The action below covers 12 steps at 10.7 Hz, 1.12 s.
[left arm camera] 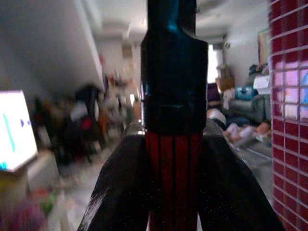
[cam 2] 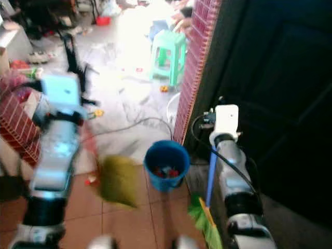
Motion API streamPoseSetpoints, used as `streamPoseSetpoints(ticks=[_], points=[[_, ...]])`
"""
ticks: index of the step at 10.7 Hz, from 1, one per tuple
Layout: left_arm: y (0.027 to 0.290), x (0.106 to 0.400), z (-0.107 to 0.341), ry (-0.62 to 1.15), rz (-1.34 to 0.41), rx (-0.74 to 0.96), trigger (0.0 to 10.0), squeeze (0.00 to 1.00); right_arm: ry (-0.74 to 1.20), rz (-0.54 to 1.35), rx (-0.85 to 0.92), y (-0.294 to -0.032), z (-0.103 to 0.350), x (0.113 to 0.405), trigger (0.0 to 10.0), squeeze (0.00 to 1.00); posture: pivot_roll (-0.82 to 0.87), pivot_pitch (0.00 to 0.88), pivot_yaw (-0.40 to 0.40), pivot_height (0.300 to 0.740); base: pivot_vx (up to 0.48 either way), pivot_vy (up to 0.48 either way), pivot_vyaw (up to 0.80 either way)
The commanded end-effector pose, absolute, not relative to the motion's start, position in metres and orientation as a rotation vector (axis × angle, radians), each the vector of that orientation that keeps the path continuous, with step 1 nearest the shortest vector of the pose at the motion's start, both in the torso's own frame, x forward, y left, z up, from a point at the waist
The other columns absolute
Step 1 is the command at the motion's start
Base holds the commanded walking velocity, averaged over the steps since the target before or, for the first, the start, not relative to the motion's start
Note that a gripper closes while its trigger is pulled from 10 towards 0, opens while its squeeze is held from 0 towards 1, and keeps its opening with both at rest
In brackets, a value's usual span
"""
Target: Sweep floor
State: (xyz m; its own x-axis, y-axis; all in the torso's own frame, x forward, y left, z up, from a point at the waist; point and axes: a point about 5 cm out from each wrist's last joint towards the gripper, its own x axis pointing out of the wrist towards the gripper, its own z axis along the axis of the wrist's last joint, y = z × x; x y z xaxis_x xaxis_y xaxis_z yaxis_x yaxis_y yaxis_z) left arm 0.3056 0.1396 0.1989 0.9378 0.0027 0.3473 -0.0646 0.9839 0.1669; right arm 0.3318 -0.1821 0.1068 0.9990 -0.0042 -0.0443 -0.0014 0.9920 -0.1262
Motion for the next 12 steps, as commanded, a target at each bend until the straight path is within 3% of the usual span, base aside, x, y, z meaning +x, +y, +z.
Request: streamPoseSetpoints(ticks=[1,12], points=[[0.147,0.306,0.205,-0.379,0.055,0.234,10.0,0.0,0.057,0.009,-0.113,-0.178,0.108,0.334,10.0,0.0,-0.06,0.0,-0.048,0.74,0.0,0.48,0.0],[0.144,0.301,0.147,-0.144,0.062,0.125,10.0,0.0,0.027,0.025,-0.09,-0.171,0.112,0.334,10.0,0.0,-0.06,0.0,-0.039,0.74,0.0,0.473,0.0]])
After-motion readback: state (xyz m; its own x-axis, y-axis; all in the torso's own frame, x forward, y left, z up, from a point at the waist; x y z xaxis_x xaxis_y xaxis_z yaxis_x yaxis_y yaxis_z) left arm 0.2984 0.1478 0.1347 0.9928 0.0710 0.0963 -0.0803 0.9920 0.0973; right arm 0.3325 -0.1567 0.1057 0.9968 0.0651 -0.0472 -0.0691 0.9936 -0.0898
